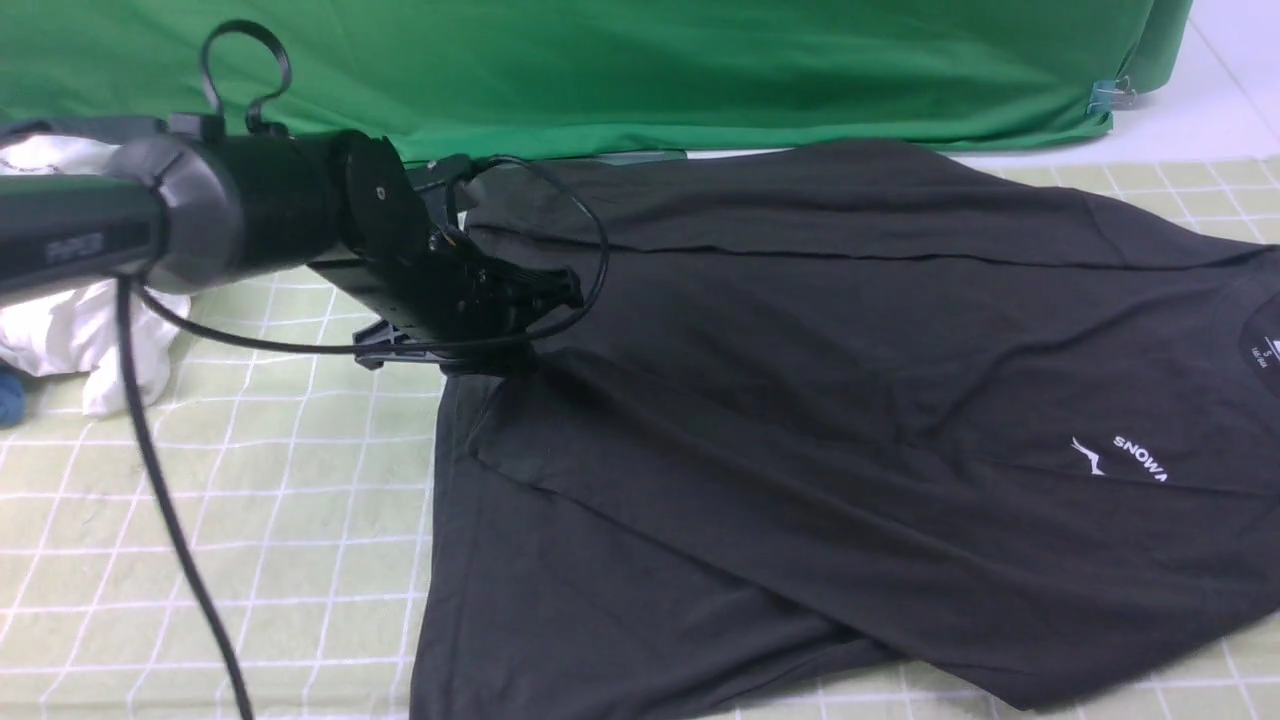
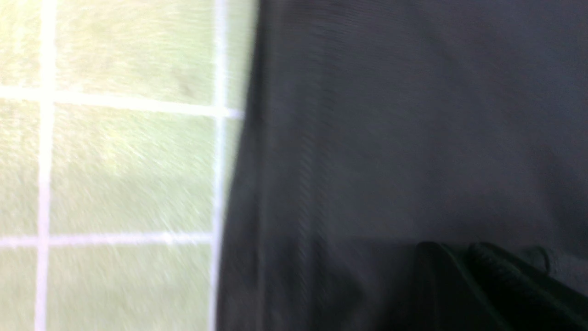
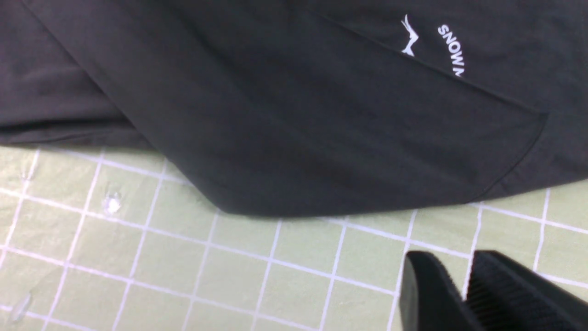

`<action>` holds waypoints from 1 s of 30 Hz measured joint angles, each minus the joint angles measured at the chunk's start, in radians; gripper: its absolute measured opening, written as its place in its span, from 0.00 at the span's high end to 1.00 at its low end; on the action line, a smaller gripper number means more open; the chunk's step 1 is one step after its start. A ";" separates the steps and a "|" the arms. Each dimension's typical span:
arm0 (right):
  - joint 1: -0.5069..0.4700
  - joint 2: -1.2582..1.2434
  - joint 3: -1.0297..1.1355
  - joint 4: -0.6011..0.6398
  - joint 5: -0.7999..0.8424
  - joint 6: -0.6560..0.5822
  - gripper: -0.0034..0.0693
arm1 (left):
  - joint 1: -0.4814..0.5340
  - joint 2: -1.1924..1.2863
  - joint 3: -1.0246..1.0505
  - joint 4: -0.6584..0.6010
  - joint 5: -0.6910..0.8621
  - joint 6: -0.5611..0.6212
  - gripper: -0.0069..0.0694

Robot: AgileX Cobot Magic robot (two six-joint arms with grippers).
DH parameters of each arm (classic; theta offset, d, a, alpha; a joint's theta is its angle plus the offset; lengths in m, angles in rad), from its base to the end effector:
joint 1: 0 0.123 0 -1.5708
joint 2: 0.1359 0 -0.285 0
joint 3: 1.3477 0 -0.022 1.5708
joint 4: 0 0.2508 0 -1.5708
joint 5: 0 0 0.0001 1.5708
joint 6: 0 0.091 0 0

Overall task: Fold a long-sleeved shirt over a green coffee tablecloth.
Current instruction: 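Fold the left side of the black T-shirt inward over its body, then grab the top left corner of the dark shirt with the left gripper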

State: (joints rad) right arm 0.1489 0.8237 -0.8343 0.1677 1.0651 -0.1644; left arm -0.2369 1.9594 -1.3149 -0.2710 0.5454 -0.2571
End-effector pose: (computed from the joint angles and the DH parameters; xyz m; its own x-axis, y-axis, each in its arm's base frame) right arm 0.1319 0.0332 0.3289 -0.7892 -0.2009 -0.5804 -0.2955 0.9526 0.0721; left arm 0.3947 -0.1083 0.1759 -0.8979 -0.2629 -0.3530 -0.1446 0.9336 -0.3277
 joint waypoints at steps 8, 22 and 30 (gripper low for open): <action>0.000 0.000 0.000 0.000 0.003 0.000 0.73 | 0.057 0.012 -0.233 -0.001 0.014 -0.013 0.50; 0.000 0.000 0.000 0.000 -0.001 0.022 0.71 | 0.066 0.236 -0.316 -0.268 -0.091 -0.157 0.39; 0.000 0.000 0.000 0.000 -0.001 0.024 0.71 | 0.066 0.304 -0.316 -0.419 -0.304 -0.164 0.39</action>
State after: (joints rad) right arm 0.1489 0.8237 -0.8343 0.1677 1.0643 -0.1399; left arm -0.1706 2.2634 -1.6308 -0.6895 0.2418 -0.4212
